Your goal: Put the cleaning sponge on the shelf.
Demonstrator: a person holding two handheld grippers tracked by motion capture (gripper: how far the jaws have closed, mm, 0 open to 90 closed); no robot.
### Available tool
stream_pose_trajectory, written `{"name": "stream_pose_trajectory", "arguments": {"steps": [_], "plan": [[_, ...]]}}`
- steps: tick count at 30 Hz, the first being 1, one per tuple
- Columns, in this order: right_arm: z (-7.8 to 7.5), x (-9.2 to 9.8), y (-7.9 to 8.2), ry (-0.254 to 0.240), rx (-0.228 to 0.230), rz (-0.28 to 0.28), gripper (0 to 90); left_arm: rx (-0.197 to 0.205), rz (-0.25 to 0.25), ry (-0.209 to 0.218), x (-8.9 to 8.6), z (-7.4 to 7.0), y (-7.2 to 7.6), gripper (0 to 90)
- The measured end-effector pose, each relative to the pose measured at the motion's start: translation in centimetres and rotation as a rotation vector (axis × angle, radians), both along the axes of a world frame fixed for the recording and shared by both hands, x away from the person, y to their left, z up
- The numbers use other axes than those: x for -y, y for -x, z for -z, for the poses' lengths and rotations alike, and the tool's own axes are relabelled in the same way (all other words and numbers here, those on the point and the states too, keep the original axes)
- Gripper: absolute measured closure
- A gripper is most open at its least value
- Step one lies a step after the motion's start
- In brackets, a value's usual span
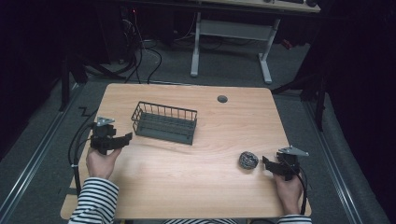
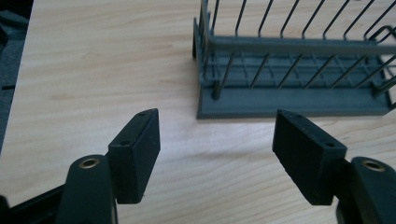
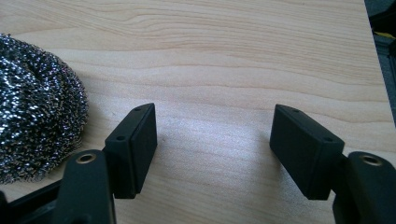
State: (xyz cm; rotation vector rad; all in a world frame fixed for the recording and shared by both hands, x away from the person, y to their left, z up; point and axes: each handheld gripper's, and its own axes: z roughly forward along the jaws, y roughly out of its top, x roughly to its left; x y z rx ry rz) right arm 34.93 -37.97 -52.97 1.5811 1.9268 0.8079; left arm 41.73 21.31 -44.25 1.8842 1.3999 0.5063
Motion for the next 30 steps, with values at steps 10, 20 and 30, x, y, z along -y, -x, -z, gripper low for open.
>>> {"name": "stream_pose_trajectory", "arguments": {"steps": [10, 20, 30], "plan": [[0.0, 0.0, 0.0, 0.000, 0.000, -0.001, 32.1, -0.032, 0.032, -0.046, 1.0, -2.8, -3.0, 34.5], [0.0, 0.0, 0.0, -0.001, -0.001, -0.001, 32.2, -0.068, 0.023, -0.087, 2.2, -3.3, -6.3, 38.3], [0.0, 0.0, 0.0, 0.000, 0.001, -0.001, 32.1, -0.114, 0.004, -0.114, 3.4, -2.0, -8.9, 44.6]]}}
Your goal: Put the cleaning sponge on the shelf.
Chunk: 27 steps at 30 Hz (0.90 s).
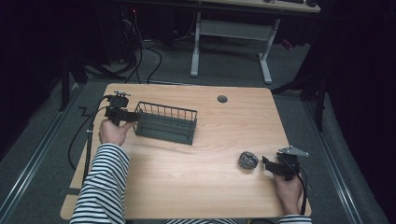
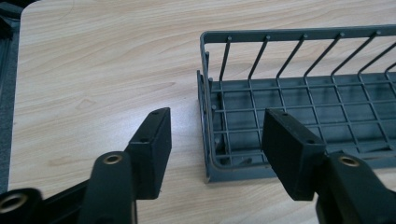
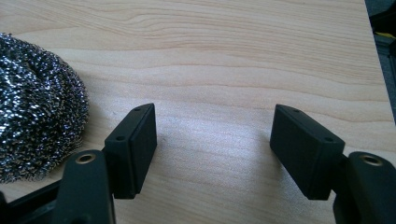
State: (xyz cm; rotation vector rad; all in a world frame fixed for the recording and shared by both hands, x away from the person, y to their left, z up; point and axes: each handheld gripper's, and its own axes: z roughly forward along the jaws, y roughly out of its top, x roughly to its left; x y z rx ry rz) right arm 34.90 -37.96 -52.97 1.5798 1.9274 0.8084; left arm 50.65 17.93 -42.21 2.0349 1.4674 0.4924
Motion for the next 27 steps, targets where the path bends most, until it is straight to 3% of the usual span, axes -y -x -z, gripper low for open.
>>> {"name": "stream_pose_trajectory", "arguments": {"steps": [11, 17, 18, 27], "plan": [[0.0, 0.0, 0.0, 0.000, 0.000, -0.001, 32.1, -0.037, 0.000, -0.030, 0.4, 1.0, -0.8, 59.4], [0.0, 0.0, 0.0, 0.001, -0.001, -0.001, 32.0, -0.036, 0.020, -0.011, 0.6, 1.2, -0.8, 69.1], [0.0, 0.0, 0.0, 0.001, -0.001, -0.001, 31.9, -0.028, 0.021, -0.034, 0.7, 1.2, -0.7, 72.5], [0.0, 0.0, 0.0, 0.000, -0.001, -0.002, 31.8, -0.008, 0.027, 0.006, 0.8, 1.5, 0.1, 79.8]]}}
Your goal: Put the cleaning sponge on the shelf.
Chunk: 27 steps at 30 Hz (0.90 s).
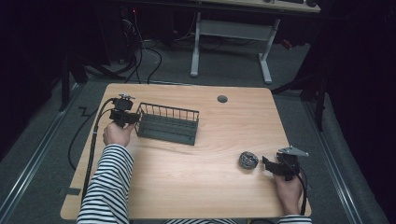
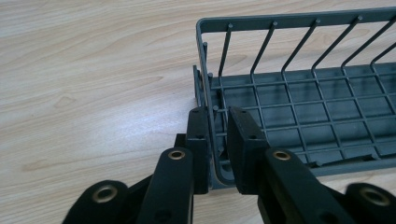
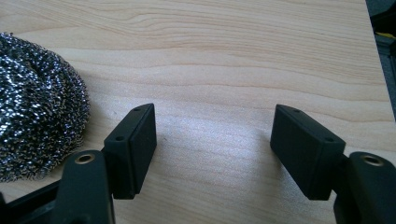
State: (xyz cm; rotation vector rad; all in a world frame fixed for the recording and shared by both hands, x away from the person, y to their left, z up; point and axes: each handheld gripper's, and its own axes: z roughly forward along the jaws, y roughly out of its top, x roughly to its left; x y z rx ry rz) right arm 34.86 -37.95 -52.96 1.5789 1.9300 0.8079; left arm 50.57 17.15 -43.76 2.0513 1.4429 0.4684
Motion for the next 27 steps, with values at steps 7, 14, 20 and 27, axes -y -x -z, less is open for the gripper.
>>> {"name": "stream_pose_trajectory", "arguments": {"steps": [7, 14, 20, 27], "plan": [[0.0, 0.0, 0.0, 0.000, 0.000, 0.000, 31.8, 0.009, 0.029, 0.012, 0.6, 0.1, 0.8, 81.1], [0.0, 0.0, 0.0, 0.000, 0.000, -0.001, 31.6, 0.024, 0.062, 0.028, 1.3, 0.2, 1.9, 80.7], [0.0, 0.0, 0.0, 0.000, 0.000, -0.002, 31.6, 0.033, 0.096, 0.041, 2.3, 0.3, 2.9, 80.5], [0.0, 0.0, 0.0, 0.000, -0.001, -0.002, 31.4, 0.032, 0.113, 0.036, 3.1, 0.3, 3.8, 80.3]]}}
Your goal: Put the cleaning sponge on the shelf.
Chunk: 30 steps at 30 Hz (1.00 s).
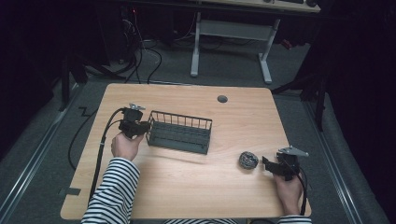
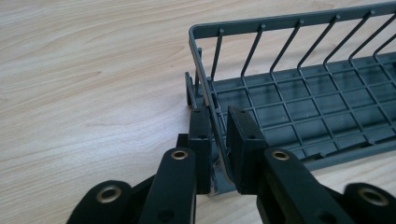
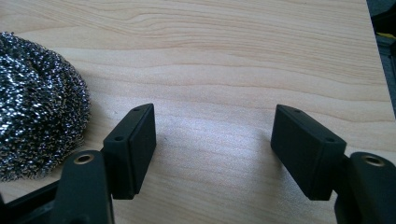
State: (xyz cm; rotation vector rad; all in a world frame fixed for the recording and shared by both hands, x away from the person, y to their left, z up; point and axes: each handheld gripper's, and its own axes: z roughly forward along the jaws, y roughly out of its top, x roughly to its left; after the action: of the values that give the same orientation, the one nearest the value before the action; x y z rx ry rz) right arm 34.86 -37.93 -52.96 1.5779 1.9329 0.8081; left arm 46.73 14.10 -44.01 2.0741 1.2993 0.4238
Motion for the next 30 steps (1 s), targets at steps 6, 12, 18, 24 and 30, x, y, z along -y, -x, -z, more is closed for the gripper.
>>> {"name": "stream_pose_trajectory", "arguments": {"steps": [6, 12, 18, 24, 30], "plan": [[0.0, 0.0, 0.0, 0.000, 0.000, 0.000, 31.4, -0.014, 0.045, 0.017, 1.3, -0.1, 1.2, 79.8], [0.0, 0.0, 0.0, 0.000, 0.000, 0.000, 31.3, -0.014, 0.075, 0.020, 2.2, -0.1, 2.1, 79.2], [0.0, 0.0, 0.0, 0.000, 0.000, 0.000, 31.3, 0.001, 0.110, -0.006, 3.5, -0.2, 3.3, 78.8], [0.0, 0.0, 0.0, -0.001, 0.000, 0.000, 31.2, 0.000, 0.127, 0.014, 3.9, -0.1, 4.3, 78.7], [0.0, 0.0, 0.0, -0.001, -0.001, 0.000, 31.2, 0.002, 0.140, 0.022, 4.2, 0.0, 5.1, 78.6]]}}
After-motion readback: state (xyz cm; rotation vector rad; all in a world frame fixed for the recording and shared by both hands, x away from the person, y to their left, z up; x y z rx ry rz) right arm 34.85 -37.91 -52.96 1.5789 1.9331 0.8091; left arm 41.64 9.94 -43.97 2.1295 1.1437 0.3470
